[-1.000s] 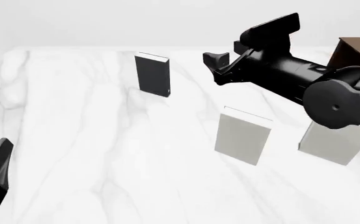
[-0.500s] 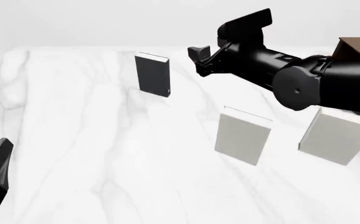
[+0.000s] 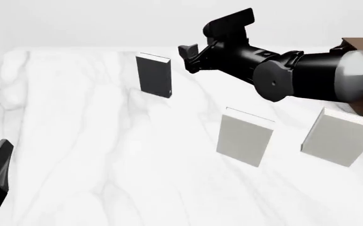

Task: Pick up the book on the left and place it on top of the shelf.

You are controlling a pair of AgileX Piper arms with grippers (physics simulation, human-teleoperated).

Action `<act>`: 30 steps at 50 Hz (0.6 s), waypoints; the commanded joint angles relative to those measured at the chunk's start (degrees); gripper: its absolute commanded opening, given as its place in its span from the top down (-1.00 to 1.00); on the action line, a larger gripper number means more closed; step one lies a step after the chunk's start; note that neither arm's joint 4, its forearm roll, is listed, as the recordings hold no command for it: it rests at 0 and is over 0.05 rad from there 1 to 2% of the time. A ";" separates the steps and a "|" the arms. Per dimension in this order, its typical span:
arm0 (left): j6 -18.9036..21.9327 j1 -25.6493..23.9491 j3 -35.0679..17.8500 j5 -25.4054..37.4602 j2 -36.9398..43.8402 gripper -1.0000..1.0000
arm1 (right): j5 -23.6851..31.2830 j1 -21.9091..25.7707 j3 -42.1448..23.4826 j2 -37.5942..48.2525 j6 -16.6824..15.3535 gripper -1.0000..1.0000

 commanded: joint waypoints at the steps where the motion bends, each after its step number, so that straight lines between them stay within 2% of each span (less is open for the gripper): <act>1: 0.00 0.00 0.00 0.00 0.00 -1.00 | 0.37 -0.45 -3.62 3.75 -0.35 -1.00; 30: 0.00 0.00 0.00 0.00 0.00 -1.00 | 0.88 -1.88 -10.42 12.01 0.72 -1.00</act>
